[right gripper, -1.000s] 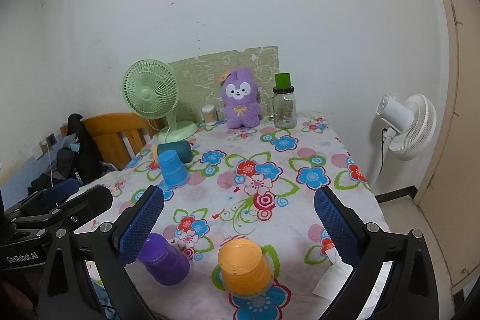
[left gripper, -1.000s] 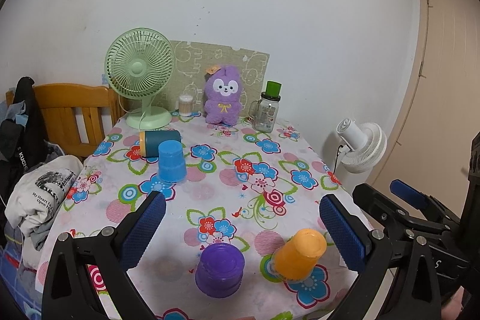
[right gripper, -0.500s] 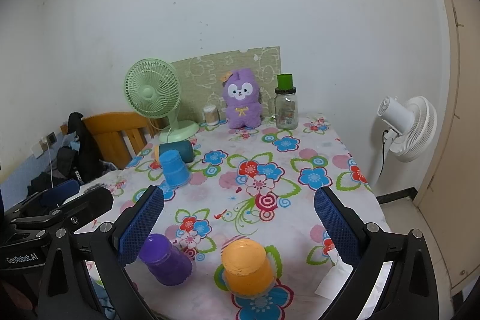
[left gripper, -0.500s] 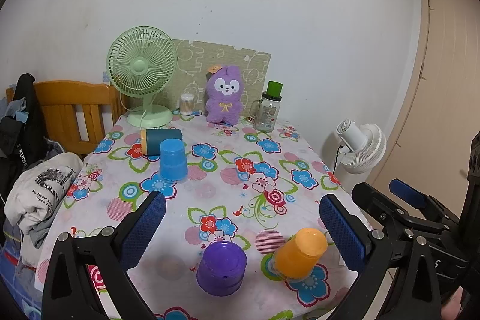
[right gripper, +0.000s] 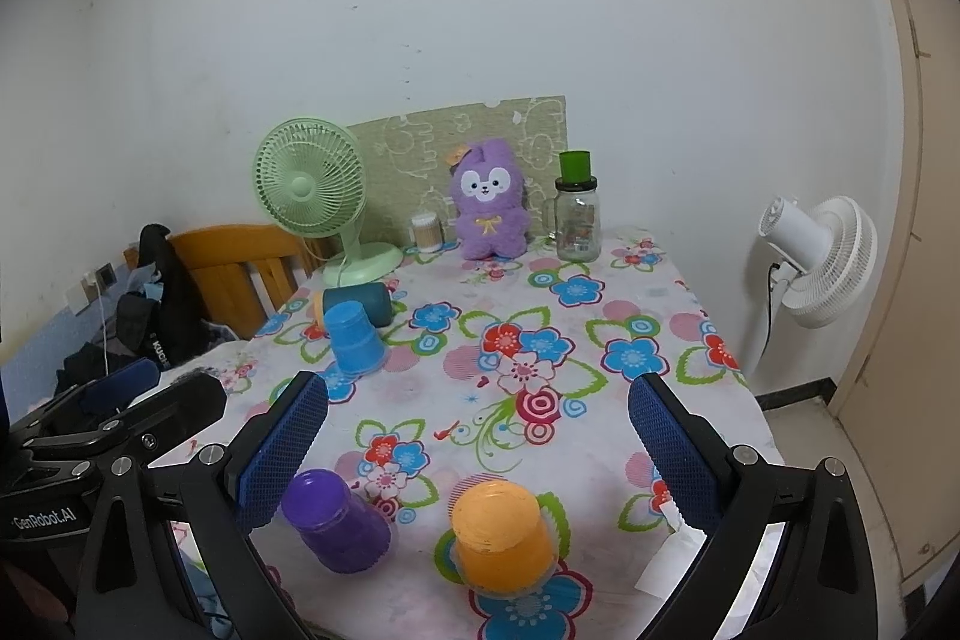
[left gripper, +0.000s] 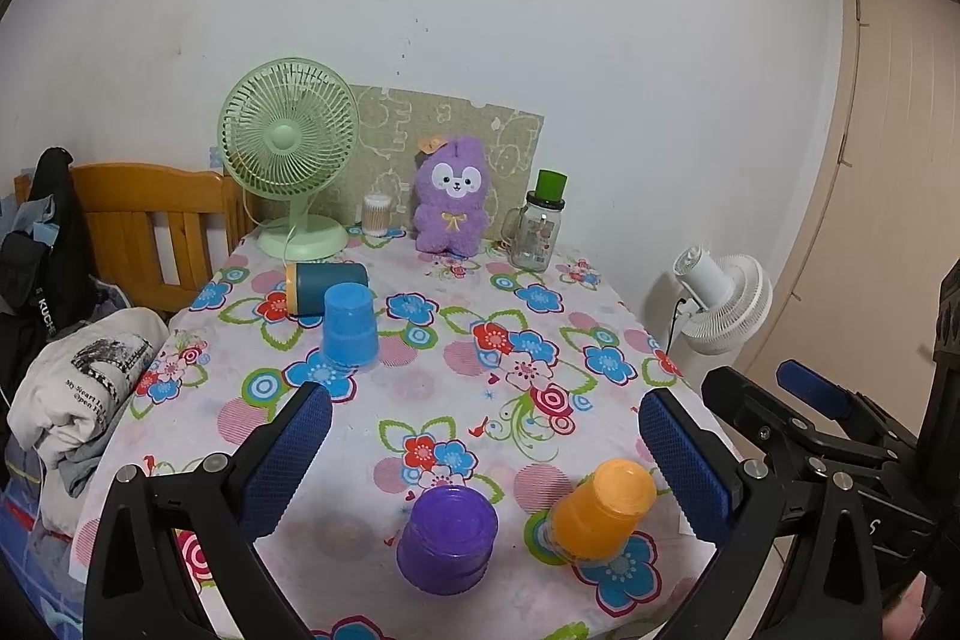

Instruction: Flip cup upside down

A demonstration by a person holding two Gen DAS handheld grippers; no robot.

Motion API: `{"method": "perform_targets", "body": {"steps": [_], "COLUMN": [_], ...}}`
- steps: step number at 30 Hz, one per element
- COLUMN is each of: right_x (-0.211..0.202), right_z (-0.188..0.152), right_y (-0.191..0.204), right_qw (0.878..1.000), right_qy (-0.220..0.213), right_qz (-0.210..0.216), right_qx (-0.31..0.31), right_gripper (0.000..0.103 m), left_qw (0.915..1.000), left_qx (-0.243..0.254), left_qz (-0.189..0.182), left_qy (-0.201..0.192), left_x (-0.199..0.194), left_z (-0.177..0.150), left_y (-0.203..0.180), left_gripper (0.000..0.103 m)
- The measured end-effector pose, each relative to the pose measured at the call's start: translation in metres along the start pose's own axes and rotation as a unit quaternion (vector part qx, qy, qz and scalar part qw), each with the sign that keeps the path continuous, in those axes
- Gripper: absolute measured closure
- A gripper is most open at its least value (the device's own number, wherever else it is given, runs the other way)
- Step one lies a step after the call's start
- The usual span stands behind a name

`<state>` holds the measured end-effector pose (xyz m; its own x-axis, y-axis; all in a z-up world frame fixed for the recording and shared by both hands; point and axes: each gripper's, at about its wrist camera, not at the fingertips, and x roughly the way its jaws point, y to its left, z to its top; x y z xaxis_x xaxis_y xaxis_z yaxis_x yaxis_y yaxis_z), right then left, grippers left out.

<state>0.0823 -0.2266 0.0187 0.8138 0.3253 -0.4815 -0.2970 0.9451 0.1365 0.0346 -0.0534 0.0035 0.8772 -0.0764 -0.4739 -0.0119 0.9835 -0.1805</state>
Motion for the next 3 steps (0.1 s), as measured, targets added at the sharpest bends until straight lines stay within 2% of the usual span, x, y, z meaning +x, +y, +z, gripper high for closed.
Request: {"method": "perform_targets", "body": {"steps": [3], "right_x": [-0.0002], "right_z": [0.0013], "right_y": [0.0008], "right_qw": [1.0], "right_qy": [-0.001], "right_qz": [0.001], "right_qx": [-0.001], "right_gripper": [0.002], "left_qw": [1.0], "left_qx": [-0.001], "left_qz": [-0.001], "left_qy": [0.0], "left_x": [-0.0008], "left_z": [0.0001], "left_y": [0.0001], "left_gripper": [0.0]}}
